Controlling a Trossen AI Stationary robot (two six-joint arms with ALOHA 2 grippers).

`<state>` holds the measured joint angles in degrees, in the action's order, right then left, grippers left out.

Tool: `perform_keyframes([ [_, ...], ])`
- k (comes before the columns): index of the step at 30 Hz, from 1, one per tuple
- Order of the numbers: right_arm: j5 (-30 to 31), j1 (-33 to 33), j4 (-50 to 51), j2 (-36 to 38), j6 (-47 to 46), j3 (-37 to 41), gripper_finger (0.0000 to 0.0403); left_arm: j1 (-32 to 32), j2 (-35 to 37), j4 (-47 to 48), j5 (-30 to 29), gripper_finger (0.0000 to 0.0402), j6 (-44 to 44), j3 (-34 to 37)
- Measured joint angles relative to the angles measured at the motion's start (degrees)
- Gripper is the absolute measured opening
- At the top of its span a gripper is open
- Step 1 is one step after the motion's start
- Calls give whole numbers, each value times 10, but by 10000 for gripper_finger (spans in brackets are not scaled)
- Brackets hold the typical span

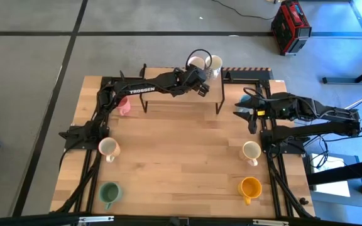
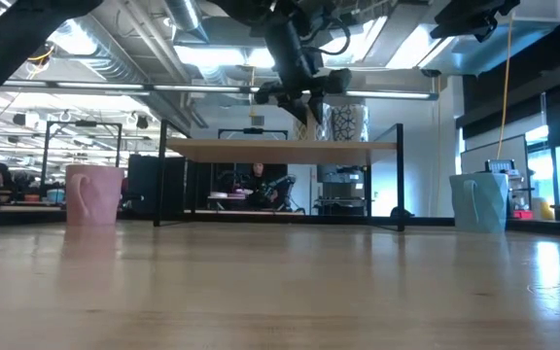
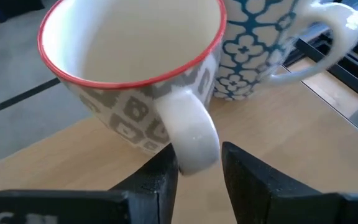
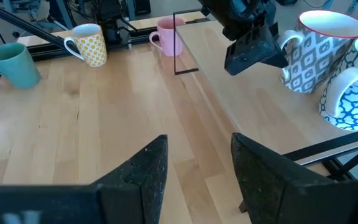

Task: Place coffee mugs
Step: Put the gray patterned mug on the shelf, then put the orange patterned mug on the shelf

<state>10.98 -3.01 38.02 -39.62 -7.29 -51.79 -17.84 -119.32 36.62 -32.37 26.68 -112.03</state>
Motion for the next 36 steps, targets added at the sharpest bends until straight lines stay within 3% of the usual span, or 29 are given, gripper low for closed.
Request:
perform_keyframes([
  [23,0,0,-2,0,0,0,168,21,5,55,0,118,-45,-73],
  [36,-15,0,-9,0,0,0,168,87,97,109,34,118,-112,-74],
])
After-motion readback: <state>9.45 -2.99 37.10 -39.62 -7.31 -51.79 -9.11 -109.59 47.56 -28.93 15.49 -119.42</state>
